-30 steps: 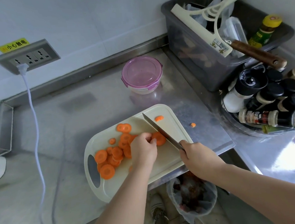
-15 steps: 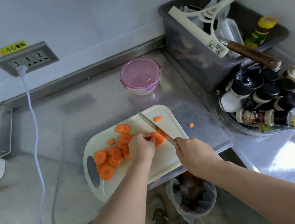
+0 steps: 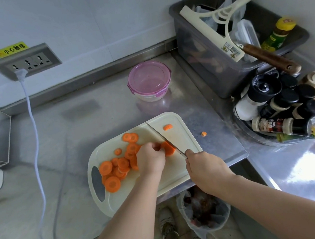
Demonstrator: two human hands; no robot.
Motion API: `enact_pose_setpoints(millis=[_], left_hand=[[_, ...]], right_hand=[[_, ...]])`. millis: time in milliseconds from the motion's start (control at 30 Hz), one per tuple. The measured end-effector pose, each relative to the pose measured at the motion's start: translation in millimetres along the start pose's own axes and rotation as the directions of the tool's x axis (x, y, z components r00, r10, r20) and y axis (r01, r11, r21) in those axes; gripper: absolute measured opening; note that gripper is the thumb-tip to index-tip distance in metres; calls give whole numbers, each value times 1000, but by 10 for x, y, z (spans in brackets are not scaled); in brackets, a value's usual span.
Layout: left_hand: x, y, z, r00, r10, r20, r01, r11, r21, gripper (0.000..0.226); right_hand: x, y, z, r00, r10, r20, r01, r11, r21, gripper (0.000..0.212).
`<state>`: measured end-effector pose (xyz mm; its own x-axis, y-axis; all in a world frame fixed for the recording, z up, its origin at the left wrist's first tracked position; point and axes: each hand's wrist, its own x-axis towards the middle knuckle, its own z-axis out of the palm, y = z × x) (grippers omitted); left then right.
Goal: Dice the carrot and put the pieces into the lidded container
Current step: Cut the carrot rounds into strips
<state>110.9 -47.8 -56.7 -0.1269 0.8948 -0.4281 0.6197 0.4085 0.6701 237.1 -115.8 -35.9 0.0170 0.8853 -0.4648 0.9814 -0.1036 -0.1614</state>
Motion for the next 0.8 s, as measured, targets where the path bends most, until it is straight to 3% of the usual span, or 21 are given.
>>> enact_pose_setpoints(millis=[400,667,800], left_hand=[[45,-34,17,1000,16,0,-16,999,50,18],[20,-27,2,1000,22,3,-22,999,36,20],[18,-26,4,1000,9,8,-9,1000,11,20]], right_hand=[[80,-33,4,993,-5,119,16,996,-93,46],[159,-61,16,998,56,28,-58,993,99,28],[52,0,-24,999,20,-34,-15,988,156,24]])
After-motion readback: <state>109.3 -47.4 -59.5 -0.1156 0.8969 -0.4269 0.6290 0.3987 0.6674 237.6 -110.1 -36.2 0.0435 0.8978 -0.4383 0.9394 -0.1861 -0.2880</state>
